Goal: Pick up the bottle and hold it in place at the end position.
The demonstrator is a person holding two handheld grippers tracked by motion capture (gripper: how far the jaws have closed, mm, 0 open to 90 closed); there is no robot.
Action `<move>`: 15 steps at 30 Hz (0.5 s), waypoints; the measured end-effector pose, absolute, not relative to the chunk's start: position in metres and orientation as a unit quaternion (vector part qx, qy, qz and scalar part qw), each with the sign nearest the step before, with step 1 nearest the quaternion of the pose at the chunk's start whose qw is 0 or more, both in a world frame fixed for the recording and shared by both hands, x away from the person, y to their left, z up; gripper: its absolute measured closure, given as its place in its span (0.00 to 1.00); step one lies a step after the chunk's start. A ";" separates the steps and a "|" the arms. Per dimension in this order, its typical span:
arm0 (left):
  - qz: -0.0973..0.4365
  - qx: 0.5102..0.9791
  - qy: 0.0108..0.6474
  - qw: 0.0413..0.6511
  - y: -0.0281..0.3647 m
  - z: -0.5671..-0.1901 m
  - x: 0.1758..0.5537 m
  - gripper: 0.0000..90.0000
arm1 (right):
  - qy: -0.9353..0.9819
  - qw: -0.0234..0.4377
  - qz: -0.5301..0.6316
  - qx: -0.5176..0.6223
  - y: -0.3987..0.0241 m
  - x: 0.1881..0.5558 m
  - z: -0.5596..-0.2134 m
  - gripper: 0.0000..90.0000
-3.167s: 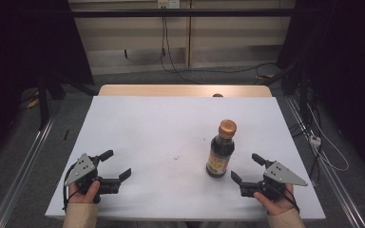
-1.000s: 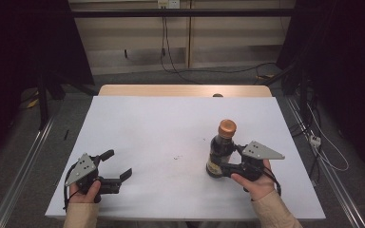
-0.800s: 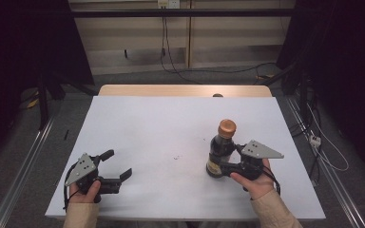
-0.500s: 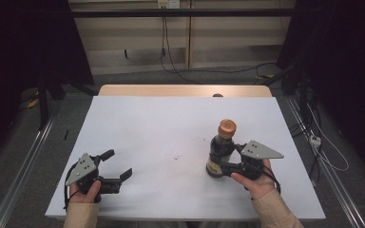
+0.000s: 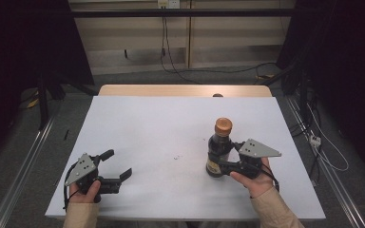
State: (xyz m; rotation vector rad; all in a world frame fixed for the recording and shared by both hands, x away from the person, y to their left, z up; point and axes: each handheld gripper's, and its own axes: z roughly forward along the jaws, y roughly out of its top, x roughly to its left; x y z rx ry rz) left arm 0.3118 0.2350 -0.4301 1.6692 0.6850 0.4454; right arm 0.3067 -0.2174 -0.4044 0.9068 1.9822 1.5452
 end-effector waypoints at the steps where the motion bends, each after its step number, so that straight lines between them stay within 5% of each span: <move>1: 0.192 0.719 0.295 0.599 0.235 -0.430 0.312 0.04 | 0.721 0.231 0.563 0.330 -0.217 0.307 -0.404 0.34; 15: 0.191 0.719 0.294 0.599 0.234 -0.430 0.312 0.04 | 0.718 0.246 0.564 0.325 -0.213 0.312 -0.403 0.34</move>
